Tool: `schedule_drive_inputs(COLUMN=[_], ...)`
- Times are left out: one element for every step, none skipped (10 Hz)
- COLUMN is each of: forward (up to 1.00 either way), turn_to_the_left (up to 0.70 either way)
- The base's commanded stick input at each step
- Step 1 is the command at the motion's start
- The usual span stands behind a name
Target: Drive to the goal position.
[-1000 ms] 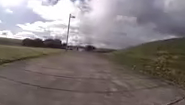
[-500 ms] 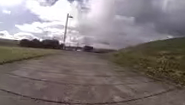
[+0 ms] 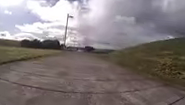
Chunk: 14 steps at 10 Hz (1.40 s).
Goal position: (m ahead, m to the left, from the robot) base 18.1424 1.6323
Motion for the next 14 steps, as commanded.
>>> schedule_drive_inputs(forward=[0.7,0.7,0.7,0.7,0.7,0.7,0.7,0.7,0.7,0.7,0.7,0.7,0.7,0.7], turn_to_the_left=[0.0,0.0,0.0,0.0,0.0,0.0,0.0,0.0,0.0,0.0,0.0,0.0,0.0,0.0])
